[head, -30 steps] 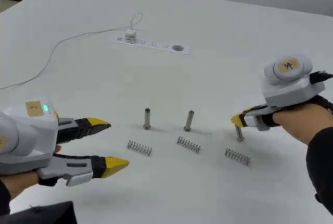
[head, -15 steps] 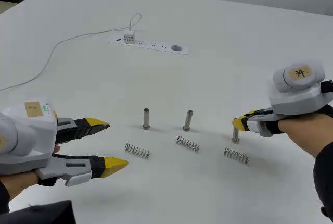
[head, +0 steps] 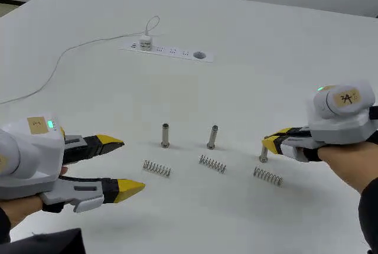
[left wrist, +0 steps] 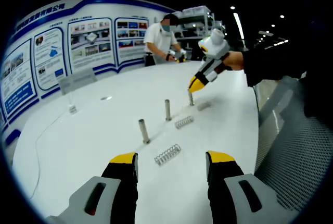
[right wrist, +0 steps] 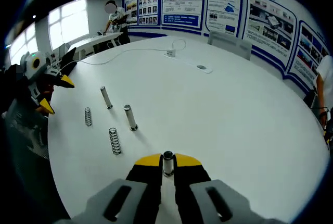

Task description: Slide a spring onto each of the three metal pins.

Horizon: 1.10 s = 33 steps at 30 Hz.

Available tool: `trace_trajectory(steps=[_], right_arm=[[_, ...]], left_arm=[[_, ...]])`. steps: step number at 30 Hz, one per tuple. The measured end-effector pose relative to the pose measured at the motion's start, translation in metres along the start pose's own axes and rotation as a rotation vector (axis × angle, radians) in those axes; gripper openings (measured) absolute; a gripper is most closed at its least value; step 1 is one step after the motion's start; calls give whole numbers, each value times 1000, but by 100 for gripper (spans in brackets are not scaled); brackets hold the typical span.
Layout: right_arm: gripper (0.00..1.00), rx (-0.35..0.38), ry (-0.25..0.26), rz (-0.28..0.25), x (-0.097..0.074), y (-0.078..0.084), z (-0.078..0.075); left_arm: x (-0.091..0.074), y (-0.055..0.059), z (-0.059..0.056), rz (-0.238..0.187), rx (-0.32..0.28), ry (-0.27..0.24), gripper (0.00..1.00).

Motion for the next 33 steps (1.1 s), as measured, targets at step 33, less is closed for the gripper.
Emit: trace_trajectory(steps=[33], right_arm=[[13,-27,8,-2,-7,22,-7]], left_arm=[[-1,-2,-1,-9,1,3,54]])
Point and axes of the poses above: the centre of the closed fingertips' face, and the gripper's own axes: x roughly forward along the fingers, z roughly to its left, y roughly out of its underside, the point moved 1 cm from there along -x, roughly backward along the fingers, and after that the axes turned 12 degrees about z, right-handed, at the moved point
